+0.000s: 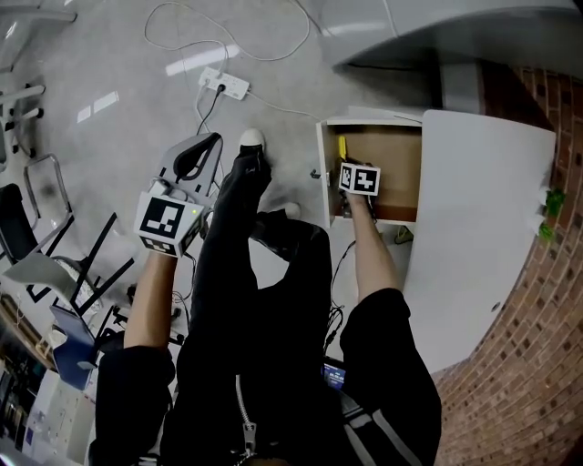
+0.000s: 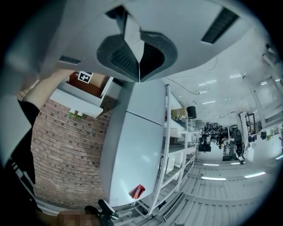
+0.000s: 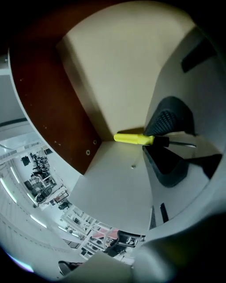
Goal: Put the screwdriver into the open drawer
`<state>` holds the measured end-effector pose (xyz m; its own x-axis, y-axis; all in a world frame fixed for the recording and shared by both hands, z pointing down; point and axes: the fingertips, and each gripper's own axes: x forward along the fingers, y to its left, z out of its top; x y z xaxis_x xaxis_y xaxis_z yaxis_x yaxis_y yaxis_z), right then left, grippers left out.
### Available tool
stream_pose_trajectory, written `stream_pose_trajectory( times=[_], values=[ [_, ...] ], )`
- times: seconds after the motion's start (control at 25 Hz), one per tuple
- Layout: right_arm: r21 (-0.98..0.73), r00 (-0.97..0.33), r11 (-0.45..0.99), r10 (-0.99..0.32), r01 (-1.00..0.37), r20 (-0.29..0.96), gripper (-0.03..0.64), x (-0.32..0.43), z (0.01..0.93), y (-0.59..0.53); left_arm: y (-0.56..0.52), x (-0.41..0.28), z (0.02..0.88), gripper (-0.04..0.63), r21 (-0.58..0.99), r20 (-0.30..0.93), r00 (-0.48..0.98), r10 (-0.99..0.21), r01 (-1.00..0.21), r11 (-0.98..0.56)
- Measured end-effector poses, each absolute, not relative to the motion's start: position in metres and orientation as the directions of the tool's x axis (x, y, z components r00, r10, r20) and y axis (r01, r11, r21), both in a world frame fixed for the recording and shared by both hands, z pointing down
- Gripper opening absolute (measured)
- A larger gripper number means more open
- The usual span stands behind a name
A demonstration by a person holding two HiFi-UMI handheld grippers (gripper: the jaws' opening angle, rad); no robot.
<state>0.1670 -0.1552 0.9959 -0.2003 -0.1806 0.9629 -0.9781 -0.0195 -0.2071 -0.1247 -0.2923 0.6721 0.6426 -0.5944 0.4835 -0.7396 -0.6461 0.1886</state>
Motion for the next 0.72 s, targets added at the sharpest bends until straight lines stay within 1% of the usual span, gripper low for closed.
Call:
stream_pose_trajectory(
  times=[0.12, 0.24, 0.32, 0.4, 0.56, 0.72],
  values=[
    [-0.193, -0.189, -0.013, -0.158, -0.981, 0.969, 0.083, 0.167, 1.004, -0.152, -0.293, -0.128, 0.675, 0.028, 0.186, 0.489, 0.634, -0.599, -0.746, -0.639],
    [-0.191, -0.183, -0.035, -0.156, -0.981, 0.971, 0.087, 0.168, 1.005, -0.149, -0.293, -0.13, 0.673, 0.028, 0.185, 0.488, 0.632, -0.602, -0.749, -0.637],
    [-0.198, -0.188, -0.048, -0.16, -0.979, 0.969, 0.103, 0.169, 1.003, -0.146, -0.293, -0.13, 0.671, 0.028, 0.184, 0.487, 0.632, -0.603, -0.749, -0.637],
    [-0.201, -0.188, -0.06, -0.168, -0.978, 0.968, 0.115, 0.169, 0.998, -0.146, -0.293, -0.13, 0.668, 0.028, 0.185, 0.483, 0.635, -0.603, -0.747, -0.639],
    [-0.188, -0.166, -0.083, -0.22, -0.979, 0.961, 0.114, 0.17, 0.972, -0.152, -0.293, -0.125, 0.658, 0.028, 0.188, 0.476, 0.646, -0.596, -0.737, -0.649],
    [-0.182, -0.146, -0.087, -0.318, -0.979, 0.937, 0.056, 0.165, 0.928, -0.161, -0.296, -0.113, 0.638, 0.028, 0.187, 0.454, 0.672, -0.586, -0.715, -0.674]
  ],
)
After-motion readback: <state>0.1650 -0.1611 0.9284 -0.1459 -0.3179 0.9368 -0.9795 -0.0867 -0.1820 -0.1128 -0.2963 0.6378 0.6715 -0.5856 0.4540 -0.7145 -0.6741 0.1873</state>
